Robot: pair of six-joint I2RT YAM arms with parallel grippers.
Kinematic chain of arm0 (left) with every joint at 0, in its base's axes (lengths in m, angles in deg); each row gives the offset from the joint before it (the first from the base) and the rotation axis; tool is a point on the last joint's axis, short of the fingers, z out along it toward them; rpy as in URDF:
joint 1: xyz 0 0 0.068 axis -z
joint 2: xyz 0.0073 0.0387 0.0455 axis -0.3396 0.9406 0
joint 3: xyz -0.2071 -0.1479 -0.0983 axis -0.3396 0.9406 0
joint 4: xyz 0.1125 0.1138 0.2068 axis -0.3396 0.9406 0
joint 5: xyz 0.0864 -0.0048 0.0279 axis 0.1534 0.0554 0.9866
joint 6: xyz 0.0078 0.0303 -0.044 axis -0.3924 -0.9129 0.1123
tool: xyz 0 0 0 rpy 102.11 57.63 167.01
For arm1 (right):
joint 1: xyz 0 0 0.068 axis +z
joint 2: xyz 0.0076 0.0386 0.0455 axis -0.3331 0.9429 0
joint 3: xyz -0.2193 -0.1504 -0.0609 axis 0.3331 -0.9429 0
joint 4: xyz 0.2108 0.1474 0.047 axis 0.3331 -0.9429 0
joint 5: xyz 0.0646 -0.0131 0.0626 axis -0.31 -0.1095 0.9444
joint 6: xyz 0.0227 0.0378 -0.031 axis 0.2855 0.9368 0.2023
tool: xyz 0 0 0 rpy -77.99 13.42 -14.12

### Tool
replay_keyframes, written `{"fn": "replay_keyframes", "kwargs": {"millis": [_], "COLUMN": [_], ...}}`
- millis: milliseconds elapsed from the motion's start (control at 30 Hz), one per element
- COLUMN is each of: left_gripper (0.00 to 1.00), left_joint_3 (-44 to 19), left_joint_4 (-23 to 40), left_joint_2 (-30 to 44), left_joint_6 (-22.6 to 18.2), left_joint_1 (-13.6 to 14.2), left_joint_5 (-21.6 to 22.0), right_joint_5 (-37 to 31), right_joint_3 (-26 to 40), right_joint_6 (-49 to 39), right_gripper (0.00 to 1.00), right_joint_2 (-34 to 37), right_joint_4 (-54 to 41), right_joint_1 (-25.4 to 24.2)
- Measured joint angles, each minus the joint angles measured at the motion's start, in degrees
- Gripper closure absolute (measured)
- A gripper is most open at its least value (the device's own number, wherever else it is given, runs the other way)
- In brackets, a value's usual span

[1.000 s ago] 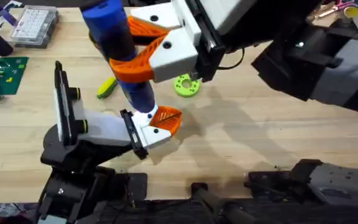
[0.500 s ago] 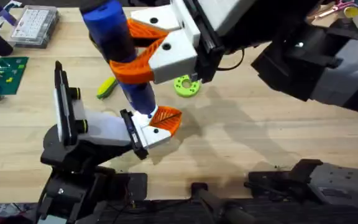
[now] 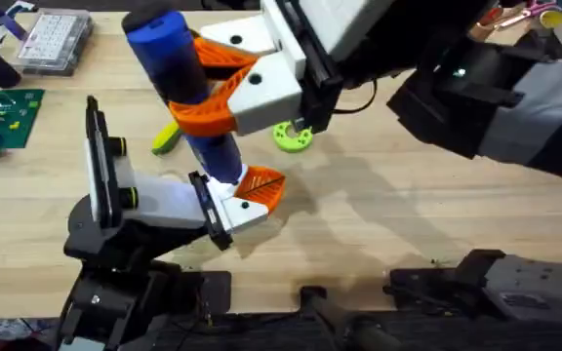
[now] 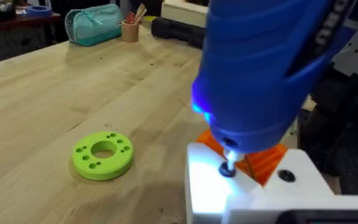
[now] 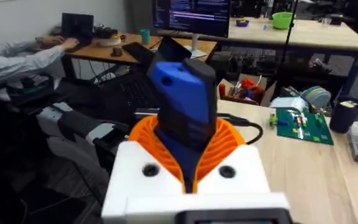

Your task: Pick up the gripper from the table and insert it into the empty holder that is missing its gripper. Then pick up a screw, insert it into the mounting hole, and use the screwdriver to tighten it. Finally, clean up the table by picking up the vegetable and placing it into the bucket.

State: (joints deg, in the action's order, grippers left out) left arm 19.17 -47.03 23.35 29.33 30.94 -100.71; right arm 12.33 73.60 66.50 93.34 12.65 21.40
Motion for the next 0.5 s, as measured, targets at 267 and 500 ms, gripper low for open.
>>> {"fn": "replay_keyframes", "kwargs": {"millis": [267, 500], "left_gripper": [0.984, 0.984], "left_joint_3": [0.00, 0.00], "left_joint_4": [0.04, 0.34], "left_joint_2": [0.00, 0.00], "left_joint_6": [-0.02, 0.00], "left_joint_1": [0.00, 0.00], "left_joint_5": [-0.01, -0.01], "right_joint_5": [0.01, -0.01], "right_joint_3": [0.00, 0.01], "right_joint_6": [-0.01, -0.10], "right_gripper": [0.953, 0.952], "right_joint_2": [0.20, 0.64], "right_joint_4": [-0.15, -0.91], "right_joint_1": [0.00, 0.00]}}
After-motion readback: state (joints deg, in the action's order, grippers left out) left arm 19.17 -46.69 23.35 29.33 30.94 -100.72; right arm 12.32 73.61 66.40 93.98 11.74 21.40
